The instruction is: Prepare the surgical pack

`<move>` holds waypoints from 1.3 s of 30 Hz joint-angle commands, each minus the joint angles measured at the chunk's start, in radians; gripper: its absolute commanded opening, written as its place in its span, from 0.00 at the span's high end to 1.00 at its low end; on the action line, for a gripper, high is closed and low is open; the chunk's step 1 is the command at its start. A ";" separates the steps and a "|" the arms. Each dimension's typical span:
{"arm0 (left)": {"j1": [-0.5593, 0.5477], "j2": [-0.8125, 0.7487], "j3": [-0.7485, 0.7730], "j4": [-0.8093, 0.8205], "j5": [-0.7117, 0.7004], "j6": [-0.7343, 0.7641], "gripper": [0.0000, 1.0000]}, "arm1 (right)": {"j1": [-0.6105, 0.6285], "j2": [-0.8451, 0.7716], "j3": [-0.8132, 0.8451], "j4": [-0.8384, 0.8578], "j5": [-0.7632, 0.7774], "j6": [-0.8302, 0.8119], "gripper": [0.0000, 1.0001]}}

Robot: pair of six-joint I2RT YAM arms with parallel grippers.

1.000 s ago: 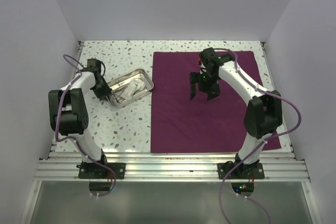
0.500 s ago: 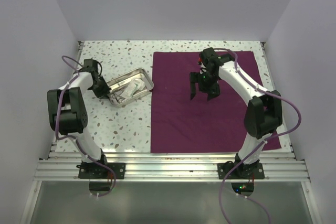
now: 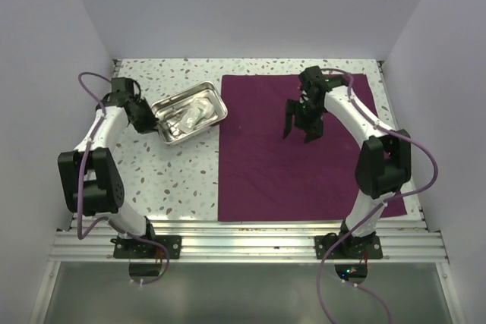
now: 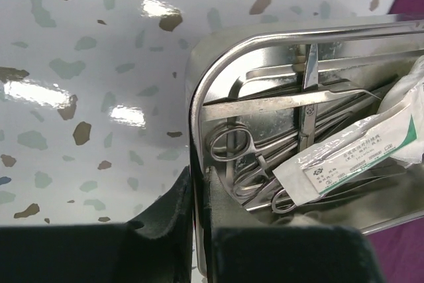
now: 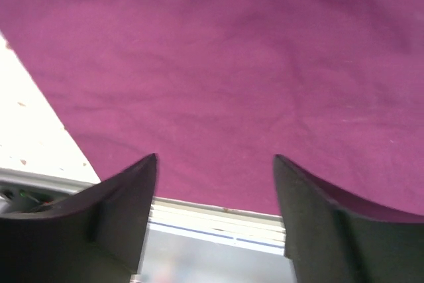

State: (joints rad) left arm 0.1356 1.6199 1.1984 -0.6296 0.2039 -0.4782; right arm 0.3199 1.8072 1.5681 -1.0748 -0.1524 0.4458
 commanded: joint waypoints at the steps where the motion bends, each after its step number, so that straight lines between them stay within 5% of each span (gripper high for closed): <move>1: -0.054 -0.058 0.038 0.064 0.114 -0.057 1.00 | -0.086 -0.031 -0.028 0.006 0.005 0.065 0.30; 6: -0.257 0.021 0.082 0.113 0.129 -0.160 1.00 | -0.194 -0.101 -0.082 0.010 0.085 0.142 0.37; 16: -0.520 0.093 0.084 0.263 -0.061 -0.476 1.00 | -0.303 -0.187 -0.089 -0.011 0.305 0.315 0.67; 29: -0.869 0.256 0.239 0.232 -0.253 -0.804 1.00 | -0.301 -0.223 -0.065 -0.004 0.294 0.340 0.68; 39: -0.939 0.403 0.355 0.162 -0.264 -0.862 1.00 | -0.311 -0.137 0.026 0.016 0.350 0.303 0.66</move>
State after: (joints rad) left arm -0.7948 2.0239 1.4792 -0.5030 -0.0536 -1.2694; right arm 0.0162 1.6505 1.5284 -1.0824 0.1375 0.7620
